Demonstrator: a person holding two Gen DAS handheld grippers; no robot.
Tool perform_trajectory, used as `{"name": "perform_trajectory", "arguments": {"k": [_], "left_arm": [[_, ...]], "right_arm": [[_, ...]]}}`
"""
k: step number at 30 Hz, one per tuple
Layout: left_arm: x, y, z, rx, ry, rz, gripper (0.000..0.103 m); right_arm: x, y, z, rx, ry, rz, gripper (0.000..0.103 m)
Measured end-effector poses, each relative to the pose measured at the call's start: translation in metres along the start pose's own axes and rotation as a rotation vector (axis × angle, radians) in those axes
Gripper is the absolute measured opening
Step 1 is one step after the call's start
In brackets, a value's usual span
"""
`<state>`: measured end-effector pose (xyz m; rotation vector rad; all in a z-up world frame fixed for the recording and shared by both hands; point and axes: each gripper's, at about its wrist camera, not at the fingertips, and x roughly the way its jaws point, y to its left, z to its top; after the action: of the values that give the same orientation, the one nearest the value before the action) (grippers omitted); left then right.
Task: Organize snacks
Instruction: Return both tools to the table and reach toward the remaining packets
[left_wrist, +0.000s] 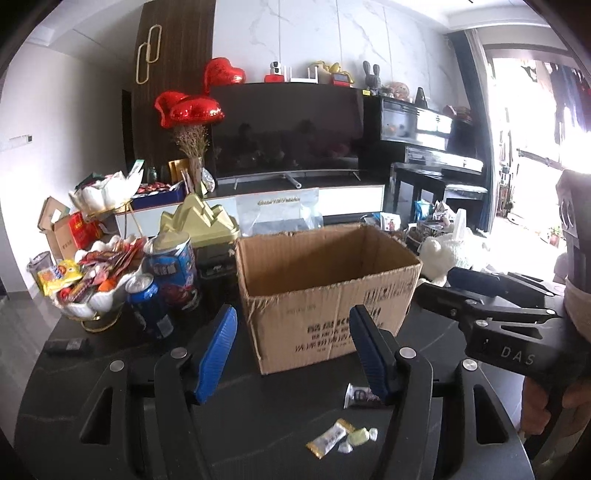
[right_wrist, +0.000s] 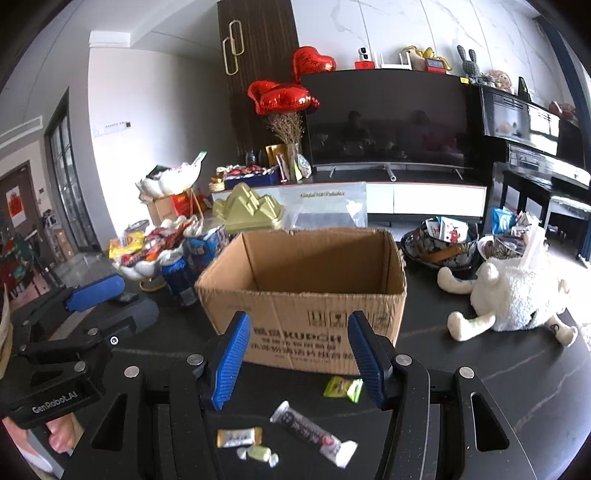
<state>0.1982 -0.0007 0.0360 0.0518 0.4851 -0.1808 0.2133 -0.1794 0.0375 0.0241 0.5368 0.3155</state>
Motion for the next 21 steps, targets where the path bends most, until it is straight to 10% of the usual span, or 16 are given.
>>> {"name": "perform_trajectory", "arguments": {"k": [21], "left_arm": [[0.055,-0.004,-0.069,-0.002,0.251,-0.115,0.064]], "right_arm": [[0.051,-0.005,-0.068,-0.019,0.244,0.018,0.056]]}}
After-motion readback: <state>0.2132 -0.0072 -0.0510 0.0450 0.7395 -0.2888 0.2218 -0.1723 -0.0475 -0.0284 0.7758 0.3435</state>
